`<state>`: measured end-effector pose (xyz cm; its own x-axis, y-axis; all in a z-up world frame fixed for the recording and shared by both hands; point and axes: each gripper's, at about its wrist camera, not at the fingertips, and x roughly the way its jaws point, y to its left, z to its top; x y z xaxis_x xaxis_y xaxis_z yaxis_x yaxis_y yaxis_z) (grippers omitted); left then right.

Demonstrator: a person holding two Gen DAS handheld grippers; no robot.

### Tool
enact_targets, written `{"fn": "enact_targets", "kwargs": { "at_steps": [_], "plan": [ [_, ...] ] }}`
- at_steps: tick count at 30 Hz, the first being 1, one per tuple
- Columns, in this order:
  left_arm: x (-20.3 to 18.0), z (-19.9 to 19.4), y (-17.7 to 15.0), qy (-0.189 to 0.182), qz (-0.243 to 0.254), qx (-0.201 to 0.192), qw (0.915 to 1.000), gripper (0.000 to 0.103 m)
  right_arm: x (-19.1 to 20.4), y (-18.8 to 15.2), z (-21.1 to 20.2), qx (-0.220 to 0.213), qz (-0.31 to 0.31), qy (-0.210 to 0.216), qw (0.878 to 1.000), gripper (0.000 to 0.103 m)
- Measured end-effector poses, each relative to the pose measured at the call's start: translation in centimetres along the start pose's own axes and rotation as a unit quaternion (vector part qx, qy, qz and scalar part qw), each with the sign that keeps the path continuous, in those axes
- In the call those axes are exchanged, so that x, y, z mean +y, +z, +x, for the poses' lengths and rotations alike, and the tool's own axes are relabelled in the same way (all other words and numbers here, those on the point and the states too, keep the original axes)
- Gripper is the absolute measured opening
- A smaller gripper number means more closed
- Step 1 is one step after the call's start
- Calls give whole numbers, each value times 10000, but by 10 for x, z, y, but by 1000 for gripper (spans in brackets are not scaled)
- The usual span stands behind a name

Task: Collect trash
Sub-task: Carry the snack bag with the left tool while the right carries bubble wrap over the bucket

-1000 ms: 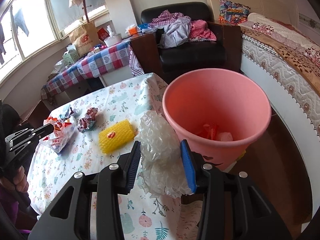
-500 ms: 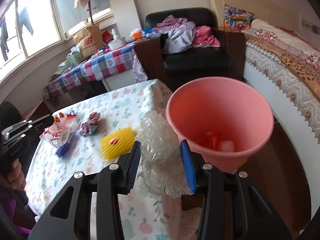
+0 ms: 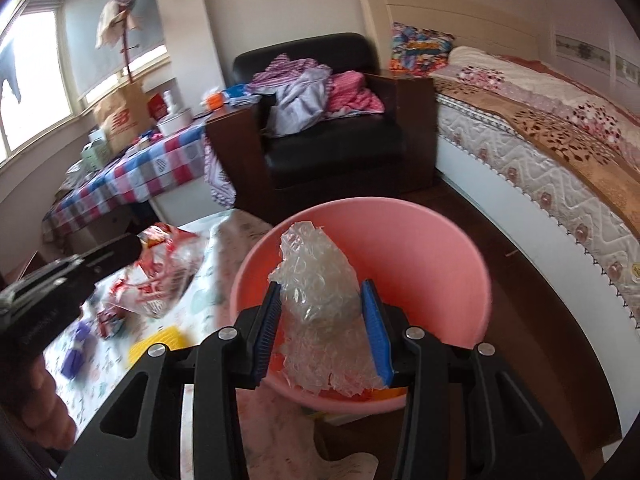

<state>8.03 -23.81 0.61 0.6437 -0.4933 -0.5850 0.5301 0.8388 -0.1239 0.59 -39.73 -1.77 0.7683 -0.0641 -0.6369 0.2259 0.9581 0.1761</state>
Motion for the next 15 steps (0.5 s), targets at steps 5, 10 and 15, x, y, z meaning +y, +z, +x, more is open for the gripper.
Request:
{"fn": "enact_targets", "kwargs": {
  "at_steps": [5,10,15],
  "plan": [
    [-17,38,-1,98,-123,239,9996,0,-21,3,14,20,189,-49,9998,41],
    [-38,63,-1,109,-227,305,9992,1,-28,3,25,-3,236,24,9997,41],
    [-50,77,-4,128,-160,364,9991,1,-32,2,35,11,222,-6,9998,41]
  ]
}}
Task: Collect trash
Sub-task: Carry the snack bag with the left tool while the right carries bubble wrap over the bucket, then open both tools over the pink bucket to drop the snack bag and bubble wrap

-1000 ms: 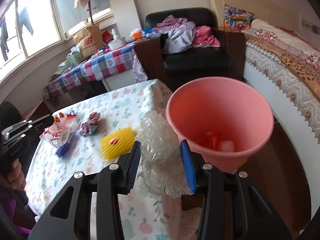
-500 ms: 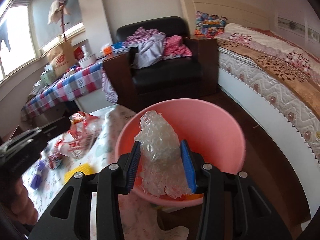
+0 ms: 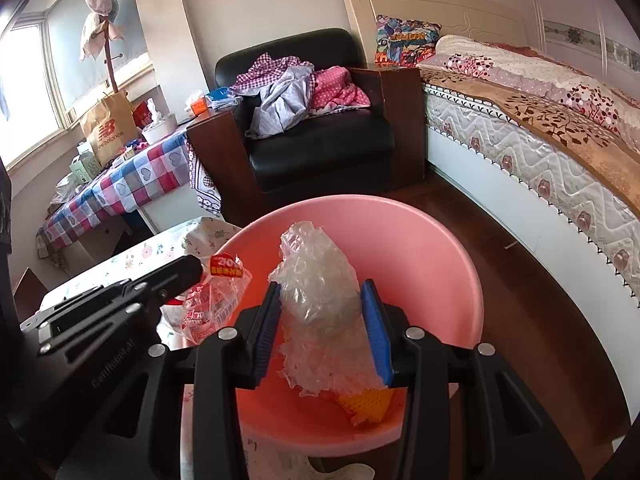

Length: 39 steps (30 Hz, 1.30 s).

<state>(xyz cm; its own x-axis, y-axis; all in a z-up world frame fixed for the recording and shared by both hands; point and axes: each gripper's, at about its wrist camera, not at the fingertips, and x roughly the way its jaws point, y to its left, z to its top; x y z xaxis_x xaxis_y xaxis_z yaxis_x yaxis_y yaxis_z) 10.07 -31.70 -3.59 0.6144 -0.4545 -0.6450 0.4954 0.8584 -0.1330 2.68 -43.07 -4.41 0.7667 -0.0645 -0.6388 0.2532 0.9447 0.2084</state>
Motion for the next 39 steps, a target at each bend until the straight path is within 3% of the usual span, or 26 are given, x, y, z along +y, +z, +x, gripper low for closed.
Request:
{"fn": "enact_targets", "kwargs": {
  "at_steps": [15,19,21,24,26,39],
  "plan": [
    [-6,19,3,-129,23,143,9998,2,-11,-3,24,223,141,-82,9996,42],
    [-2,19,6,-318,-131,191,9992,11,-11,-4,27,387,149,23,9991,43],
    [-1,16,7,-398,-128,152,9990,20,-10,-4,26,362,120,15,9993,43],
    [-3,8,9,-430,-114,21,9990,44,-9,-4,23,330,98,24,9994,44],
    [-4,3,12,-467,-92,-31,9989,46,-9,-2,22,310,147,73,9994,53],
    [7,-39,26,-556,-199,-381,9975,46,0,5,-3,25,-13,127,9999,54]
  ]
}}
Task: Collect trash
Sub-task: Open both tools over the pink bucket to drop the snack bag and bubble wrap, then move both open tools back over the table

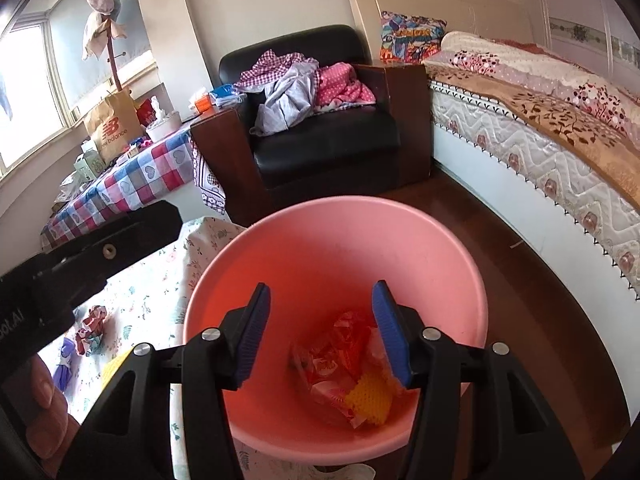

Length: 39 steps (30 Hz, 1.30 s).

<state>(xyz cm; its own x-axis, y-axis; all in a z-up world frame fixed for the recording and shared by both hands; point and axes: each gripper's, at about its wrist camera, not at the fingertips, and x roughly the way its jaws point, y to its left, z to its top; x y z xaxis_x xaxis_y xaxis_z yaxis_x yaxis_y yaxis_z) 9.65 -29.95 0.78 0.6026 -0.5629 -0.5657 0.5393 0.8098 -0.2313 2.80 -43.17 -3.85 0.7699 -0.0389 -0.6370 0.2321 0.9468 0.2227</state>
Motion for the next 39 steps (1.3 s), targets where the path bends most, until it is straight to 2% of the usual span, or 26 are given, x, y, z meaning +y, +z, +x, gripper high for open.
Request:
{"fn": "enact_targets", "kwargs": {
  "at_steps": [10,19,24,31,39],
  "plan": [
    [15,-44,-4,61,55,-261,9996,46,19,-4,-33,-267,-335,-91,9990,54],
    [48,-84,-23,412,149,-306,9986,46,46,-13,-42,-202,-604,-263,9976,54],
    [82,-115,-44,669,-15,-270,9974,46,68,-23,-44,-64,-680,-33,9977,54],
    [140,-170,-73,1235,-347,-324,9912,46,112,-44,-40,231,-1021,249,9942,54],
    [190,-223,-114,2090,-157,-180,9776,46,153,-67,-32,663,-1205,824,9871,54]
  ]
}}
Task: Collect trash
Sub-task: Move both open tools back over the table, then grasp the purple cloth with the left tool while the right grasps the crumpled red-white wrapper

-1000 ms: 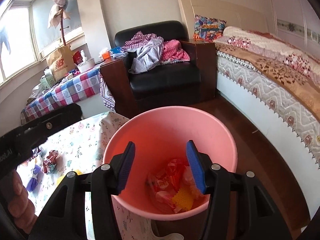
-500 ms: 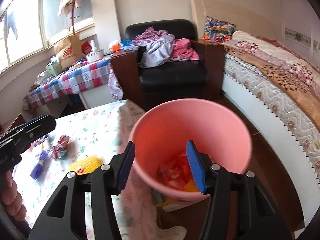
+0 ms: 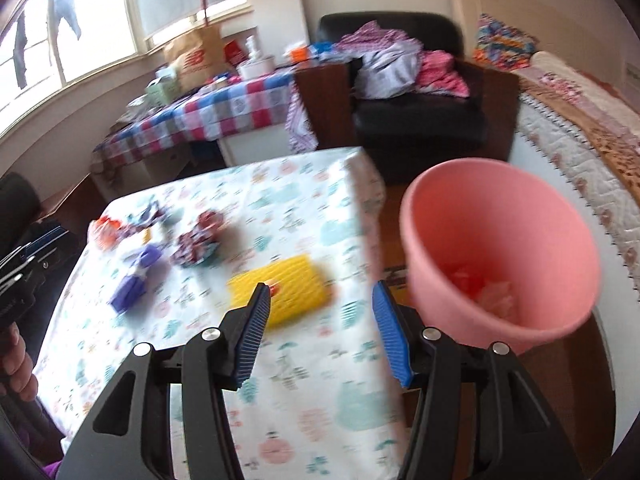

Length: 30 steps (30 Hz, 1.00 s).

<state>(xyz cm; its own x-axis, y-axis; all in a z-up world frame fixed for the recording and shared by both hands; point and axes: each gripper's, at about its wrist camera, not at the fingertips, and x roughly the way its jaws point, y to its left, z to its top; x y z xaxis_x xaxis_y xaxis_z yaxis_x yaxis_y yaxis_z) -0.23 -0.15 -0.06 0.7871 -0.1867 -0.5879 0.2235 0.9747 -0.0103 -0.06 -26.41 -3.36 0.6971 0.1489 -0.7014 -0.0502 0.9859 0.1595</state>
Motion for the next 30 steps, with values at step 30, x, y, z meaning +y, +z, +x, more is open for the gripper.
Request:
{"fn": "enact_targets", "kwargs": {
  "at_steps": [30],
  "plan": [
    [28,68,-46,-21,-528,1363,9893,16,74,29,52,516,-517,1136,9908,54]
  ]
}}
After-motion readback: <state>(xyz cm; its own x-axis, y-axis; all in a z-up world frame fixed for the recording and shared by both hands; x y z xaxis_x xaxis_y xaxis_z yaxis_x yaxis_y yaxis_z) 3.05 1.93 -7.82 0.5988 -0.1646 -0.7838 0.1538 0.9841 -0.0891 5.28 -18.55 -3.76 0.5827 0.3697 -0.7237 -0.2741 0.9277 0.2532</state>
